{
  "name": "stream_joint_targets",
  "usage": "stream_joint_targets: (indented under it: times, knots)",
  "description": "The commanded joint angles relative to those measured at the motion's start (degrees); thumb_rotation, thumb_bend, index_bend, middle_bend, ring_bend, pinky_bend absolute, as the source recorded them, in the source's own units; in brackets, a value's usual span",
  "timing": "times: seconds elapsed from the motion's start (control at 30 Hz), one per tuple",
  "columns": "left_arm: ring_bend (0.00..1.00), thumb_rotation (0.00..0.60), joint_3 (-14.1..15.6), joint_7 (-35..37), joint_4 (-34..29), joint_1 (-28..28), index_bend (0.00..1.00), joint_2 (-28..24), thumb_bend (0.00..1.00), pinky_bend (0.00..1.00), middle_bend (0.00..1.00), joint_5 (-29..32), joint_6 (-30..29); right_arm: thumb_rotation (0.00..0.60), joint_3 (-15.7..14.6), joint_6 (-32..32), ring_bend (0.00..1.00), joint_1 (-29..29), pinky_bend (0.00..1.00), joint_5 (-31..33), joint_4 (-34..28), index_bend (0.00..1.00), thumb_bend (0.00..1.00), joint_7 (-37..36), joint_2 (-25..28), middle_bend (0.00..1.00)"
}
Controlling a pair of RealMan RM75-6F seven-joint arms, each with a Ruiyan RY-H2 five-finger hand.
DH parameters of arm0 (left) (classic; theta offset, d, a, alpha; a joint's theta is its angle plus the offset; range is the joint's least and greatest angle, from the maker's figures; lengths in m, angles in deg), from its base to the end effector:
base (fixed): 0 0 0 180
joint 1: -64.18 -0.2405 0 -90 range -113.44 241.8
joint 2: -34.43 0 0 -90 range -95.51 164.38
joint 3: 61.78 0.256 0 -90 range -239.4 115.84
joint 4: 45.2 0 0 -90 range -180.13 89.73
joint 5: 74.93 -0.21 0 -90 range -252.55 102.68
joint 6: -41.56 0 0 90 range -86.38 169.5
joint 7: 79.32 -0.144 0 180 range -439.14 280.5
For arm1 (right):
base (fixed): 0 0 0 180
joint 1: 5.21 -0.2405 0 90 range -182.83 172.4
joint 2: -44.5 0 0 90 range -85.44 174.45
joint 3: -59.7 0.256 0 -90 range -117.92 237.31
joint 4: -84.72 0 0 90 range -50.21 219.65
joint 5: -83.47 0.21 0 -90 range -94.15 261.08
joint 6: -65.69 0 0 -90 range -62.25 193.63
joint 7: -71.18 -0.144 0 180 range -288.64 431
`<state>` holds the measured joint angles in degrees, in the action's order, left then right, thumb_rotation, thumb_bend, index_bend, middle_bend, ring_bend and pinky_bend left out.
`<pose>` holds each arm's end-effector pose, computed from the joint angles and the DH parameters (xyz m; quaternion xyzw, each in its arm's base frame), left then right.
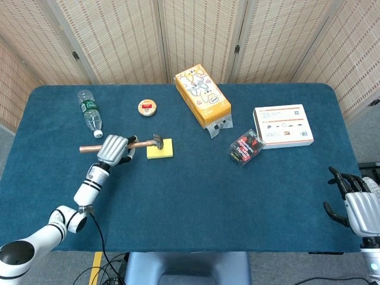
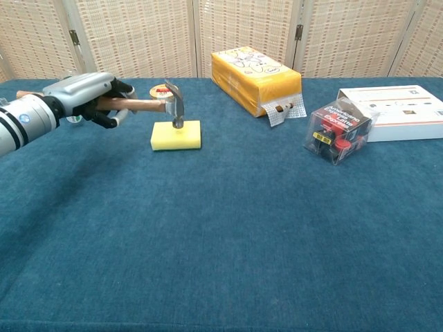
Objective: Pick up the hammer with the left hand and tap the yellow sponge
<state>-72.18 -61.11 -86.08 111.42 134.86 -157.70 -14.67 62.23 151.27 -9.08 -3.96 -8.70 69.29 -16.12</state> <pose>-0.1956 0.4310 0.0011 -0.7012 -0.3421 -0.4449 0.4397 -0.3114 -0.1745 0.1758 0.5991 -0.3831 0.3877 0.5865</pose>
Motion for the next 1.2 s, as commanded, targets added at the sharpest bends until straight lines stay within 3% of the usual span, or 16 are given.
stream_joint_targets:
  times: [0.03,0.23,0.47,0.57,0.87,1.0,1.2]
  knots:
    - [0.75,0.600,-0.62,2.29,-4.11,-0.86,0.78,-2.96,0.68,0.72,0.90,-0.09,-2.98,0.600,-0.02,-0.16,0.20,-0.02,0.19,0.03,0.20,0.06,0.26,-0.10,-0.16,0.34]
    - [0.75,0.600,0.50,-0.05,-3.51,-0.64,0.78,-2.48,0.68,0.72,0.90,0.05,-1.51,0.600,0.11,-0.81,0.20,-0.34,0.19,0.22,0.45,0.06,0.26,-0.13,-0.42,0.34]
    - [0.75,0.600,2.36,-2.57,3.02,0.44,0.78,1.82,0.68,0.72,0.90,0.73,3.61,0.600,0.25,-1.27,0.20,-0.42,0.19,0.74,0.05,0.06,0.26,0.37,-0.20,0.34]
    - [0.75,0.600,2.08,-1.36,3.84,0.20,0.78,2.50,0.68,0.72,0.90,1.09,3.03,0.600,0.27,-1.00,0.20,-0.23,0.19,0.77,-0.06,0.06,0.26,0.36,-0.11,0.34]
    - [0.75,0.600,0.50,6.13,-2.76,-2.04,0.78,-1.85,0.68,0.72,0.90,1.46,-2.13,0.600,0.15,-0.66,0.20,-0.15,0.19,0.04,0.30,0.06,0.26,-0.12,-0.36,0.34]
    - [0.75,0.600,2.40,9.65,-6.98,-3.61,0.78,-4.83,0.68,0.72,0.90,-0.63,-3.92,0.600,0.06,-0.63,0.20,-0.16,0.19,-0.24,0.62,0.06,0.26,-0.45,-0.55,0.34]
    - [0.73,0.600,5.56,7.00,-11.48,-5.40,0.73,-8.14,0.68,0.71,0.88,-2.95,-4.80,0.600,0.01,-0.26,0.20,-0.14,0.19,-0.83,0.88,0.06,0.26,-0.99,-0.62,0.34]
